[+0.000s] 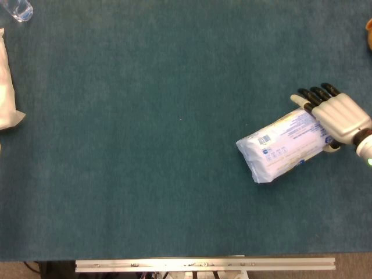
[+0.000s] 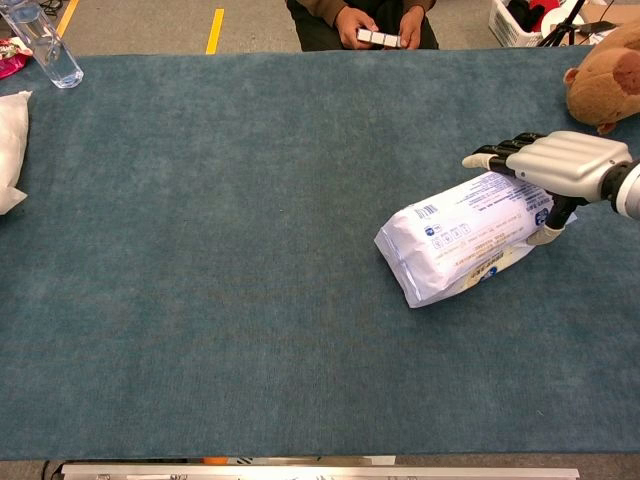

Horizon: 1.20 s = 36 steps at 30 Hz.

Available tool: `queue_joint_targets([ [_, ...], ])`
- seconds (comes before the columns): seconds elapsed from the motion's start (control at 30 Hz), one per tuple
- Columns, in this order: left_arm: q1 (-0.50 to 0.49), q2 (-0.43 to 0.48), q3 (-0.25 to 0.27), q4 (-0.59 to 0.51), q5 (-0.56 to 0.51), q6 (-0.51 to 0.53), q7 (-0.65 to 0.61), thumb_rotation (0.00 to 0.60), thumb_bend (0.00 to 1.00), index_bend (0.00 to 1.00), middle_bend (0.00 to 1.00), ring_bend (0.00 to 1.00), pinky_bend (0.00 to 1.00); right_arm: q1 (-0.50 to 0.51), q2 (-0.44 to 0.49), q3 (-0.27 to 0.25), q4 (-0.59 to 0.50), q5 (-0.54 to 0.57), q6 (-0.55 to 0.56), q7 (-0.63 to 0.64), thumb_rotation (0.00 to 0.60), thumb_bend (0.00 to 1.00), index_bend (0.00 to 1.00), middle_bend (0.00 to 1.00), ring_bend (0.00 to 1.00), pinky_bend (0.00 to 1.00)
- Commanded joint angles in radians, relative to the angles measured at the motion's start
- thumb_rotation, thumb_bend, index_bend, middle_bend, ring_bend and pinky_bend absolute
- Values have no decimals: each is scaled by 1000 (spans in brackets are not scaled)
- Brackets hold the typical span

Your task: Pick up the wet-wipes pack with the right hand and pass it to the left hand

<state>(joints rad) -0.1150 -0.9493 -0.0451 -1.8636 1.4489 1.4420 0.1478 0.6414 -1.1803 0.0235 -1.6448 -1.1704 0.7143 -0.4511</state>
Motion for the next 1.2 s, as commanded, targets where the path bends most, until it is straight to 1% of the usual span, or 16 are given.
queue_joint_targets([
  [0.03,-5,-2,-3,-4,-4,-5,8,600,315,312,249,226,163,-11,34,-13,-23,-51,20,48,600,0,0,18,0,56],
  [0.27,-10,-6,-4,-24,1,-7,35,600,315,312,249,226,163,-25,73,-23,-43,-124,52,128,600,0,0,19,0,57],
  [0.37,-10,-6,-4,-30,-1,-5,44,600,314,312,249,226,163,-19,52,-24,-9,-129,46,136,600,0,0,18,0,57],
  [0.5,-8,-4,-1,-38,0,-3,50,600,314,312,249,226,163,6,8,-21,45,-108,8,136,600,0,0,21,0,56],
  [0.53,-7,-2,0,-40,0,-3,50,600,314,312,249,226,163,12,-8,-19,63,-100,3,126,600,0,0,29,5,57],
  [0.57,-6,0,1,-41,0,-3,49,600,314,312,249,226,163,15,-22,-16,75,-96,8,120,600,0,0,59,30,72],
  [0.6,-6,1,1,-41,1,-3,50,600,314,312,249,226,163,14,-37,-11,85,-96,20,116,600,0,21,117,87,126],
  [0.63,-9,3,0,-41,0,-6,51,600,314,312,249,226,163,11,-56,-4,94,-101,43,115,600,23,122,231,212,256],
  [0.67,-11,5,0,-42,1,-9,53,600,314,312,249,226,163,8,-66,1,96,-108,61,122,600,53,217,306,298,354],
  [0.7,-13,7,0,-43,2,-12,53,600,314,312,249,226,163,5,-74,5,95,-119,77,135,600,108,379,412,423,496],
  [0.73,-17,11,-1,-44,4,-17,52,600,314,312,249,226,163,0,-80,11,91,-135,98,157,600,181,526,506,533,618],
  [0.8,-26,18,-5,-46,4,-29,44,600,315,312,249,226,163,-5,-77,19,75,-159,122,199,600,240,612,568,611,704],
  [0.87,-35,23,-8,-46,3,-42,38,600,314,312,249,226,163,-7,-66,27,57,-170,134,232,600,254,626,579,631,722],
  [1.03,-75,35,-20,-40,4,-95,6,600,314,299,249,227,163,-6,-21,73,-22,-166,170,306,600,254,630,582,647,734],
  [1.2,-120,63,-37,-48,4,-156,-48,600,314,237,249,226,163,10,-3,114,-89,-148,194,295,600,254,630,582,647,734],
])
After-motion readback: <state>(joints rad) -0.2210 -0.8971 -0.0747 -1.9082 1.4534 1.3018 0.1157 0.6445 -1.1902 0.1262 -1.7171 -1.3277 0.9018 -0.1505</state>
